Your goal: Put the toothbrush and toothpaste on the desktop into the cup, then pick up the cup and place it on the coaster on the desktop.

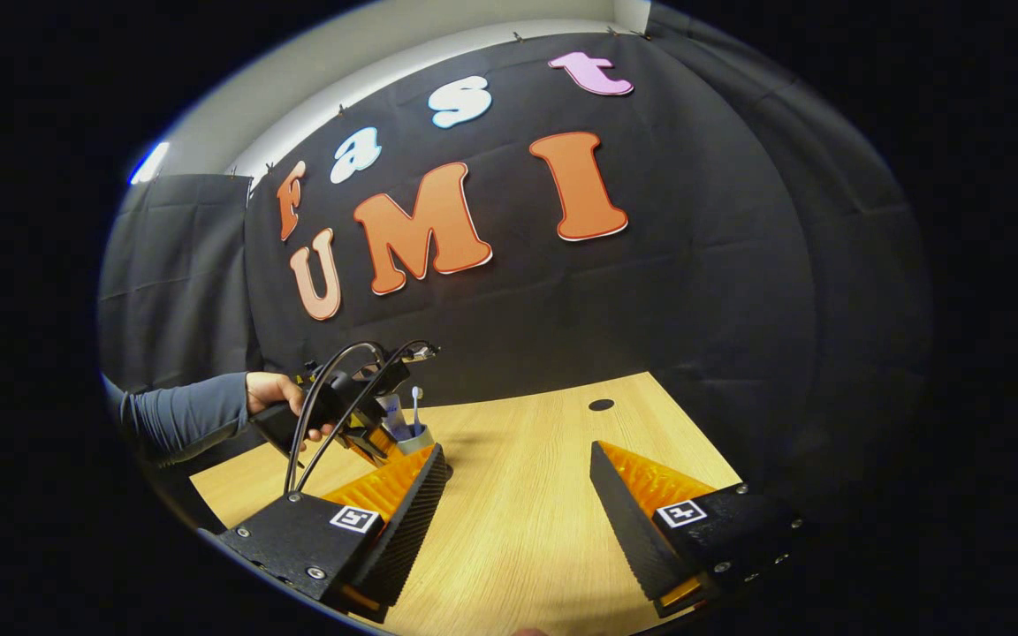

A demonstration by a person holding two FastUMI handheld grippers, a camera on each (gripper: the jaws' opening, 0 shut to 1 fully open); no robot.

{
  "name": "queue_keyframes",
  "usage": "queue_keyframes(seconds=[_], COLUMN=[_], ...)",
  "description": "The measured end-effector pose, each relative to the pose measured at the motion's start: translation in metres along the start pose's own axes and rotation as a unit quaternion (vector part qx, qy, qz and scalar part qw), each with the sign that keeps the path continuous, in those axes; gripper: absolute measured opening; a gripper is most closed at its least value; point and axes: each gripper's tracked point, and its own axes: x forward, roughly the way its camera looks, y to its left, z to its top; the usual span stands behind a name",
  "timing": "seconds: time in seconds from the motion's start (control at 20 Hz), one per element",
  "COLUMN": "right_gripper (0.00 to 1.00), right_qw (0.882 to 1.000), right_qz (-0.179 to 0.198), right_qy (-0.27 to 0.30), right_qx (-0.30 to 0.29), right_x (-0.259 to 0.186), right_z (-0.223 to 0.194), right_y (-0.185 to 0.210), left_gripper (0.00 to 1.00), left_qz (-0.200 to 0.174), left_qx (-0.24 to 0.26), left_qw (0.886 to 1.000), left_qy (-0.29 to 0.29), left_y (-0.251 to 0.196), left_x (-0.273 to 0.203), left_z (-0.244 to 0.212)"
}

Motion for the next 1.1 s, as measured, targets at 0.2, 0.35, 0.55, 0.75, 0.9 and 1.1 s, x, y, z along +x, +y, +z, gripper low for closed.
queue_keyframes(seconds=[0.2, 0.35, 0.55, 0.75, 0.9, 1.1], right_gripper=[0.98, 0.98, 0.98, 0.99, 0.98, 0.98], right_qw=[1.000, 1.000, 1.000, 1.000, 1.000, 0.999], right_qz=[-0.003, -0.014, -0.012, -0.016, -0.012, -0.016], right_qy=[0.003, 0.004, -0.002, 0.000, -0.004, -0.031], right_qx=[-0.001, -0.009, -0.026, -0.013, -0.006, -0.023], right_x=[0.003, 0.013, 0.023, 0.040, 0.049, 0.054], right_z=[-0.002, 0.002, 0.012, 0.013, 0.013, 0.025], right_y=[0.005, 0.011, 0.033, 0.050, 0.066, 0.088], left_gripper=[0.81, 0.96, 0.98, 0.98, 1.00, 1.00], left_qz=[0.002, 0.027, 0.001, 0.015, 0.017, 0.033], left_qx=[0.013, 0.033, 0.052, 0.108, 0.104, 0.074], left_qw=[1.000, 0.996, 0.988, 0.964, 0.938, 0.904], left_qy=[-0.027, -0.079, -0.142, -0.242, -0.330, -0.421], left_y=[-0.005, -0.003, -0.018, -0.028, -0.031, -0.003], left_x=[0.006, 0.011, -0.010, -0.026, -0.053, -0.097], left_z=[0.005, 0.008, 0.006, 0.017, 0.012, 0.001])
